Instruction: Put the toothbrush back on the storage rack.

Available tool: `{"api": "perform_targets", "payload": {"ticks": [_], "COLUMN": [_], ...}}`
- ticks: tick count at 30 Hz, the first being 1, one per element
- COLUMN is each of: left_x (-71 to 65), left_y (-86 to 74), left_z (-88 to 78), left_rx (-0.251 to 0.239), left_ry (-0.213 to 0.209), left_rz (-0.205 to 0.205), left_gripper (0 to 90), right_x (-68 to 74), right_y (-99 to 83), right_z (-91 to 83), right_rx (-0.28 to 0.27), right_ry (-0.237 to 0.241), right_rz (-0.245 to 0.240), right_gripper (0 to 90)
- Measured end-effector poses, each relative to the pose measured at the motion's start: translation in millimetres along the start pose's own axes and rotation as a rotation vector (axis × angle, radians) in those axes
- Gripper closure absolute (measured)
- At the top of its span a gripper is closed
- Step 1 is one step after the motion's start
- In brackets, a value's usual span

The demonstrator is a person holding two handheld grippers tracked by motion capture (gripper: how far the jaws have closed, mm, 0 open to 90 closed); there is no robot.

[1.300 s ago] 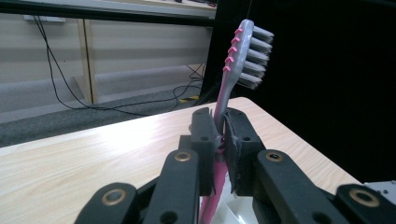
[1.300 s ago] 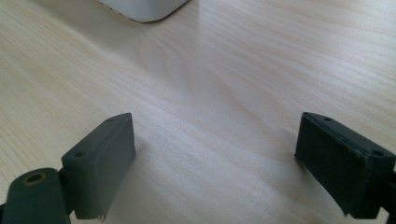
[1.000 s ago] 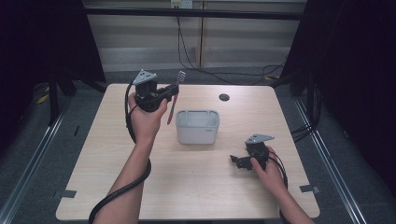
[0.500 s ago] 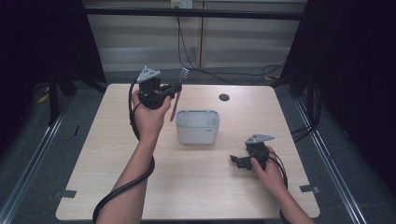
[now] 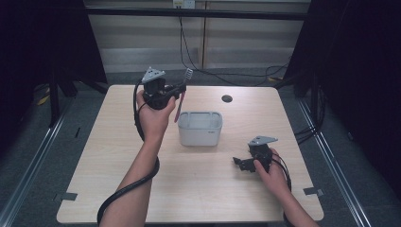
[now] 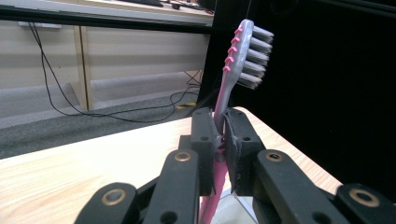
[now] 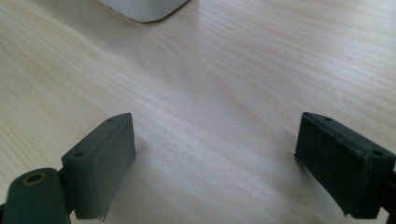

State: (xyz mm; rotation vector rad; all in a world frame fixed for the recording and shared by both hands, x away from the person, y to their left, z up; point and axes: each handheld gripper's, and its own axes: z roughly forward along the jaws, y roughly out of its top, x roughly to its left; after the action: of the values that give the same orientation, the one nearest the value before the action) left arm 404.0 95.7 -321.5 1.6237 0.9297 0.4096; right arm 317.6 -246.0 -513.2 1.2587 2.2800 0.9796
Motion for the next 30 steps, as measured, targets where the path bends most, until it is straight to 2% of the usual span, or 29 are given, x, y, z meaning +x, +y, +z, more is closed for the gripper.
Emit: {"api": "perform_targets", "payload": {"ticks": [5,30], "left_x": [0.4,-5.0], "left_y": [-0.4,-6.3], "left_z": [3.1,14.8], "left_rx": [-0.005,-0.009], "left_ry": [-0.002,-0.014], "left_rz": [-0.011,-0.012], "left_gripper": [83.0,82.9], "right_x": [0.0,0.0], "right_y": [0.0,0.0], "right_z": [0.0,0.0], "right_rx": [0.000,0.000], "right_ry": [0.000,0.000], "right_rz": [0.000,0.000], "right_gripper": [11.4,11.4]}}
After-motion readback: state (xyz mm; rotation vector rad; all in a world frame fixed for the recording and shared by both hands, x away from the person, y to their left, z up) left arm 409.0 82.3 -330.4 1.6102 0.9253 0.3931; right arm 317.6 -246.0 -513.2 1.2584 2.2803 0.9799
